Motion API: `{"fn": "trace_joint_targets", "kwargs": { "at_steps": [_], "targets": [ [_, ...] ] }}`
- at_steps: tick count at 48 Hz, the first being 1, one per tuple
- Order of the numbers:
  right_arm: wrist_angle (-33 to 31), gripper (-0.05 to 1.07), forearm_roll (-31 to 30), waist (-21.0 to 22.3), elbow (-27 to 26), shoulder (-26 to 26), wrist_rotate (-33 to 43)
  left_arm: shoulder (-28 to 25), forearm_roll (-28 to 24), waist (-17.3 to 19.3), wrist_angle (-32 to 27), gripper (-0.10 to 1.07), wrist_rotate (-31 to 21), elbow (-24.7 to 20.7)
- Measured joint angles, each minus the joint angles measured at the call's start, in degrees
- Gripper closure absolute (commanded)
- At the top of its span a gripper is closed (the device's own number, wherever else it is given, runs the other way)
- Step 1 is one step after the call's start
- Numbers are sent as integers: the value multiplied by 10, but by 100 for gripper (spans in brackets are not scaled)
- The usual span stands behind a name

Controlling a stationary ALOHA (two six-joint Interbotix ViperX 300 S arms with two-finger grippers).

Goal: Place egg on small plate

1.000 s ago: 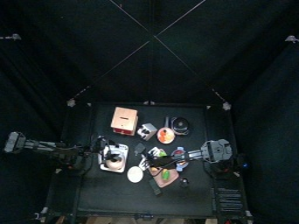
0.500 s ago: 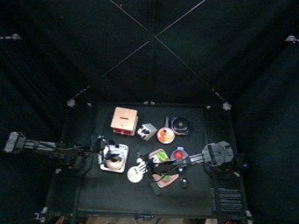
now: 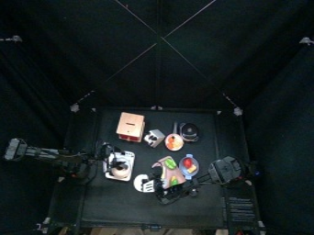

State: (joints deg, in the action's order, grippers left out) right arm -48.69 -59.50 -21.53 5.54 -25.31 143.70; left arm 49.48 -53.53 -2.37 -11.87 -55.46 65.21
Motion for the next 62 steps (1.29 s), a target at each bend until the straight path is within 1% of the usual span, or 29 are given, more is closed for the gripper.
{"fn": "trace_joint_targets", "kwargs": {
  "at_steps": [8, 15, 27, 38, 43, 62],
  "targets": [
    [-4, 38, 1, -1, -21, -25, 3, 0, 1, 0, 1, 5, 1, 0],
    [-4, 34, 5, -1, -38, -47, 4, 0, 1, 0, 1, 5, 0, 0],
    [-6, 24, 13, -1, -54, -60, 4, 0, 1, 1, 0, 5, 0, 0],
    [-7, 9, 19, -2, -55, -61, 4, 0, 1, 0, 0, 5, 0, 0],
    [-8, 6, 21, -1, -55, -61, 4, 1, 1, 0, -1, 5, 0, 0],
    [-8, 6, 24, -5, -56, -61, 4, 0, 1, 0, -1, 5, 1, 0]
  ]
}}
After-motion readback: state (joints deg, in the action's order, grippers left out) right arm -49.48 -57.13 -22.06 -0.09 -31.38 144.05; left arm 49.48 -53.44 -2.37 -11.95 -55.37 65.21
